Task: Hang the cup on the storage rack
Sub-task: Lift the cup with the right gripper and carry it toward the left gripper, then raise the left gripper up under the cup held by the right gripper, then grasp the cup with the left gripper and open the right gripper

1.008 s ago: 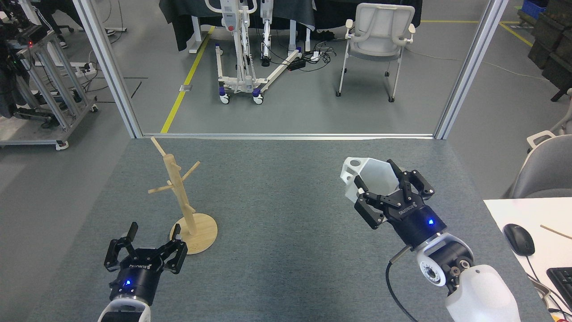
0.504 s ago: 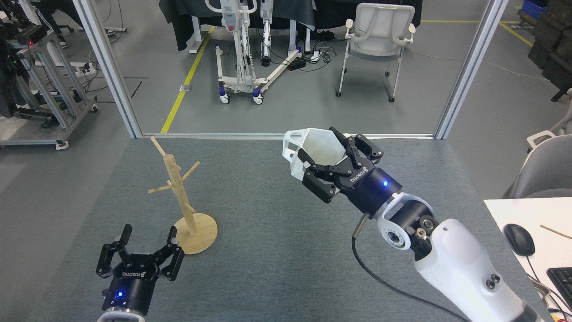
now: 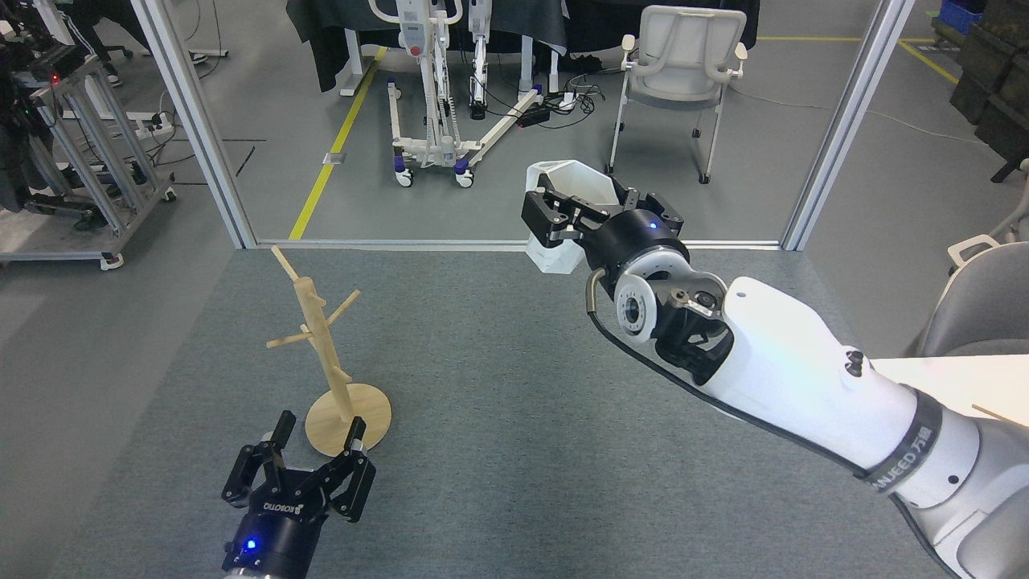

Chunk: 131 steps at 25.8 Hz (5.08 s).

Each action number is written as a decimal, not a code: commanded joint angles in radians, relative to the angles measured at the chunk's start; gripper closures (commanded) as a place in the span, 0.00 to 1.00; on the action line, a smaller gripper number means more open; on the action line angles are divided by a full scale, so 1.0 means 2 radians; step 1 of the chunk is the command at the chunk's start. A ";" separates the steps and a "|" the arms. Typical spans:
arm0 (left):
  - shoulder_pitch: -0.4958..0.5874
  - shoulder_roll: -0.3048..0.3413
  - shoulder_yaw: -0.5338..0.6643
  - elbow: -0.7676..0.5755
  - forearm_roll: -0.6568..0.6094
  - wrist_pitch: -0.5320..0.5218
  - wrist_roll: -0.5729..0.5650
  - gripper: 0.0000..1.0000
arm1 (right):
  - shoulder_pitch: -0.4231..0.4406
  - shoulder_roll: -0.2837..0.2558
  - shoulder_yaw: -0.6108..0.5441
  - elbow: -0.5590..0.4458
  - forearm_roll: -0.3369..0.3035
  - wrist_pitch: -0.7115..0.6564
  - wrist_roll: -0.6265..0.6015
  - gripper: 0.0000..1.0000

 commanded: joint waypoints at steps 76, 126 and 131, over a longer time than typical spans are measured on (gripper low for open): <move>-0.221 -0.142 -0.120 0.133 -0.088 0.063 -0.087 0.02 | 0.017 0.110 0.045 0.038 -0.015 0.098 -0.051 0.71; -0.260 -0.149 -0.121 0.176 -0.089 0.061 -0.070 0.56 | 0.028 0.118 -0.002 0.024 0.059 0.088 -0.096 0.01; -0.258 -0.147 -0.122 0.175 -0.096 0.046 -0.061 0.60 | 0.033 0.075 -0.058 0.032 0.084 -0.021 -0.118 0.01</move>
